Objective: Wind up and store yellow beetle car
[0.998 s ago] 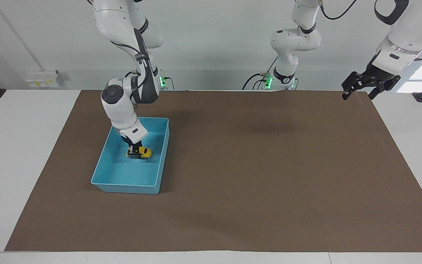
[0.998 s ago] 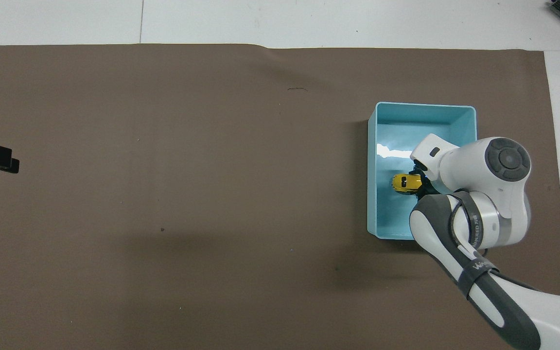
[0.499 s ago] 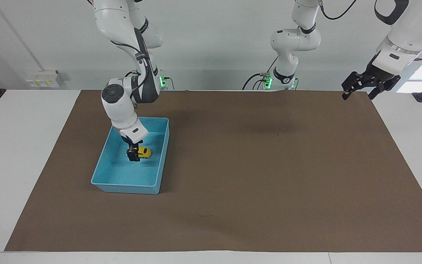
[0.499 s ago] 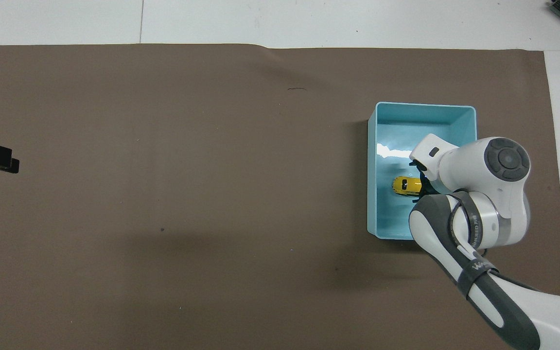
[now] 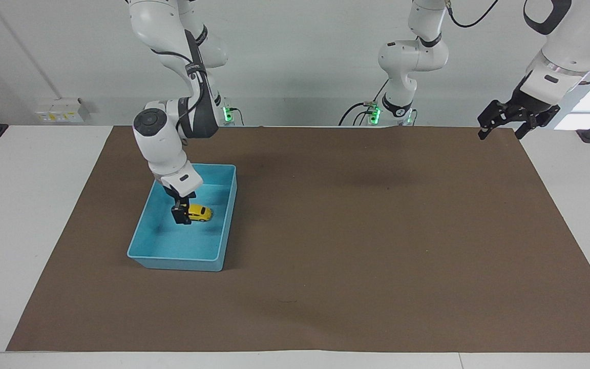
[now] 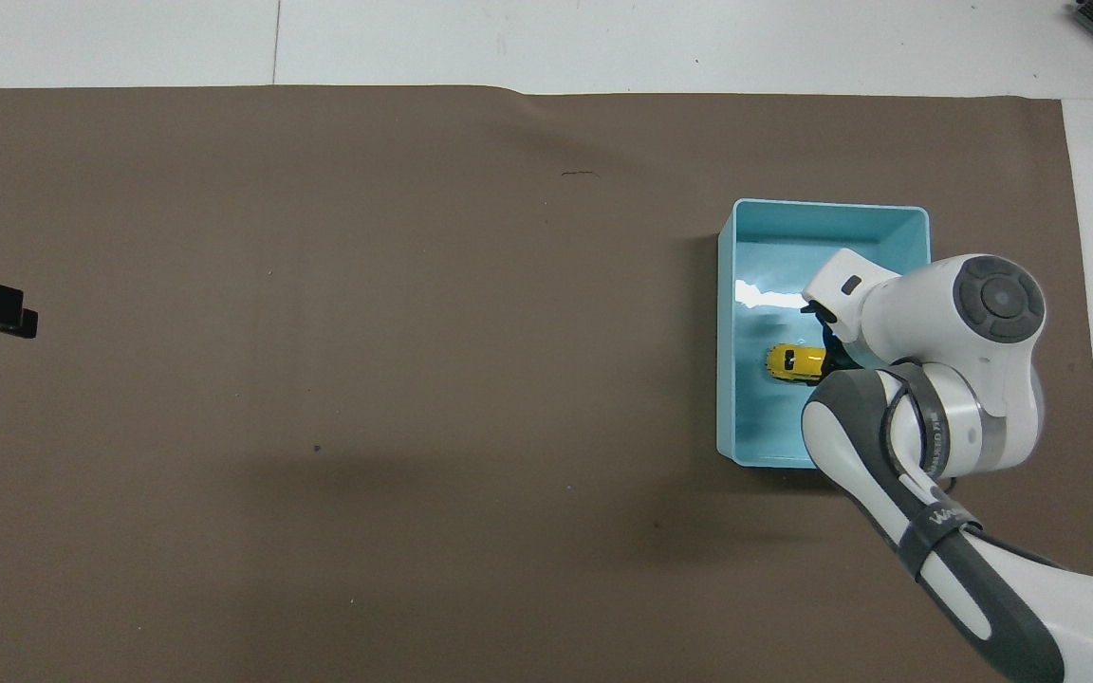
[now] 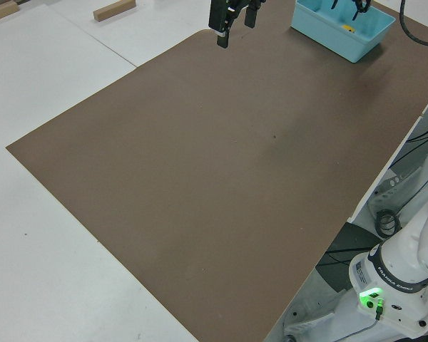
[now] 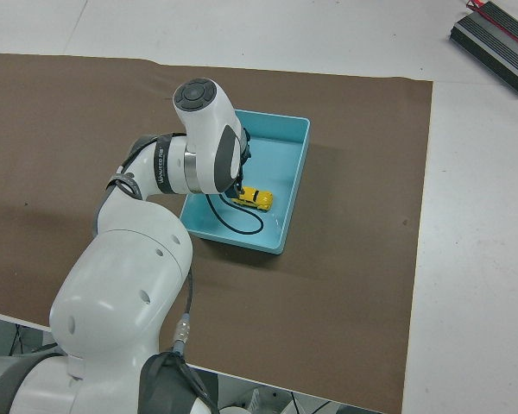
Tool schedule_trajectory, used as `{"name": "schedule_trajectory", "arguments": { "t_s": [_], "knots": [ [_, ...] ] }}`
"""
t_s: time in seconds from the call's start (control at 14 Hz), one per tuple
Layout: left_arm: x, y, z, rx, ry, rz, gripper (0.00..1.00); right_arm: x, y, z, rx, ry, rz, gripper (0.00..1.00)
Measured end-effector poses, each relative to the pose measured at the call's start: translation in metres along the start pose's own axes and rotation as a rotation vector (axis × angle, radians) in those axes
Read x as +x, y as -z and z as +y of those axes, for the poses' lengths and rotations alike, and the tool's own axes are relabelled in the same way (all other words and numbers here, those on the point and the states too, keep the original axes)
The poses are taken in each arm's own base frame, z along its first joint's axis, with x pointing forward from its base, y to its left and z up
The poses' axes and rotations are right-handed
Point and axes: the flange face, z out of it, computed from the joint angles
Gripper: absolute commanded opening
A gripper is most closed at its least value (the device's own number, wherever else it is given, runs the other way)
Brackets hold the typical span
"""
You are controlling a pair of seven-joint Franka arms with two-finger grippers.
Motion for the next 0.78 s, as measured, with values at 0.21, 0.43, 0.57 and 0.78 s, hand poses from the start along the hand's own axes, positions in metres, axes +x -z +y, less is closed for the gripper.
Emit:
{"name": "schedule_trajectory", "arguments": {
  "t_s": [0.21, 0.43, 0.57, 0.78],
  "knots": [
    [0.0, 0.0, 0.0, 0.0, 0.0, 0.0, 1.0, -0.001, 0.027, 0.007, 0.009, -0.003, -0.002, 1.0],
    [0.0, 0.0, 0.0, 0.0, 0.0, 0.0, 1.0, -0.001, 0.05, 0.011, -0.001, -0.004, -0.002, 1.0],
    [0.0, 0.0, 0.0, 0.0, 0.0, 0.0, 1.0, -0.001, 0.061, 0.013, -0.001, -0.005, -0.002, 1.0],
    [0.0, 0.0, 0.0, 0.0, 0.0, 0.0, 1.0, -0.002, 0.082, 0.016, -0.002, -0.011, -0.003, 1.0]
  ]
}}
